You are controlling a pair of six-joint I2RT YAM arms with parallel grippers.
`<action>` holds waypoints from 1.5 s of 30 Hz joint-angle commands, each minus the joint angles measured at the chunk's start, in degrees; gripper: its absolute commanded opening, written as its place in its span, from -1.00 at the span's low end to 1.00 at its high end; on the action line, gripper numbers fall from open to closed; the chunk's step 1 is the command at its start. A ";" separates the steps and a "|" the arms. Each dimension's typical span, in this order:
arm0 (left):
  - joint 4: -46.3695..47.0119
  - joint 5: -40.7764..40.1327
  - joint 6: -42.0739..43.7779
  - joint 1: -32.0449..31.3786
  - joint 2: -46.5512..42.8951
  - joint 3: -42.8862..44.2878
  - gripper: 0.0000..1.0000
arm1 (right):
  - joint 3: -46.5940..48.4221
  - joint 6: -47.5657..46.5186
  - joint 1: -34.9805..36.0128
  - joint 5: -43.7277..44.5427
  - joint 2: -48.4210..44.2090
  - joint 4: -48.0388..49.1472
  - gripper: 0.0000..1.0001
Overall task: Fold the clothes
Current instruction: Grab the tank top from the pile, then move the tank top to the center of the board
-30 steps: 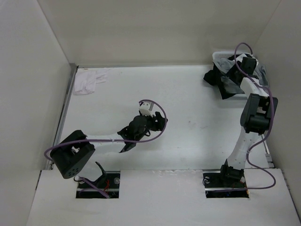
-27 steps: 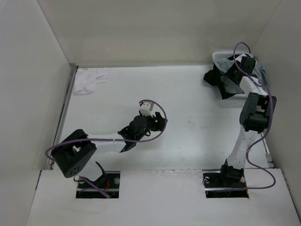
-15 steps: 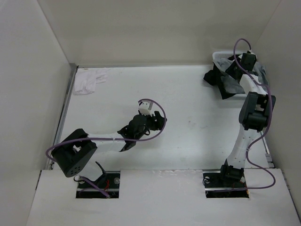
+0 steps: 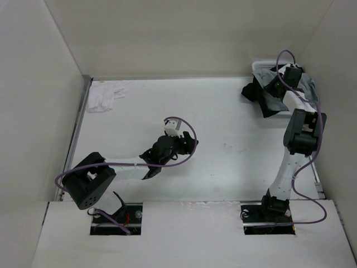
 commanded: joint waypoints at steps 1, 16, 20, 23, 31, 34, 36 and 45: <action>3.17 1.16 -0.62 0.20 0.72 0.32 0.23 | -1.20 3.00 -0.06 -3.02 -1.84 3.76 -0.52; 4.40 2.83 -2.03 0.28 0.90 0.06 0.22 | -13.78 5.81 4.67 12.80 -35.48 20.55 -0.85; 4.58 2.84 -3.60 1.77 0.19 -0.47 0.21 | -2.75 3.54 12.91 9.22 -43.05 15.92 -0.88; 3.26 3.45 -6.85 4.32 -1.12 -0.64 0.19 | 7.47 -1.90 22.32 7.62 -44.20 10.38 -0.89; -7.10 7.05 -17.67 19.25 -22.72 -6.87 0.20 | 4.20 -16.43 52.74 9.99 -48.94 -1.60 -0.80; -14.48 7.05 -20.13 27.33 -33.71 -11.01 0.22 | -13.55 -12.92 57.67 11.30 -51.32 2.96 -0.85; -20.36 7.58 -21.19 33.04 -39.60 -12.85 0.24 | -21.47 -10.29 58.38 12.36 -51.33 7.00 -0.89; -19.51 7.06 -19.35 32.63 -34.02 -12.51 0.19 | -8.62 -7.55 50.13 9.02 -43.52 10.44 -0.97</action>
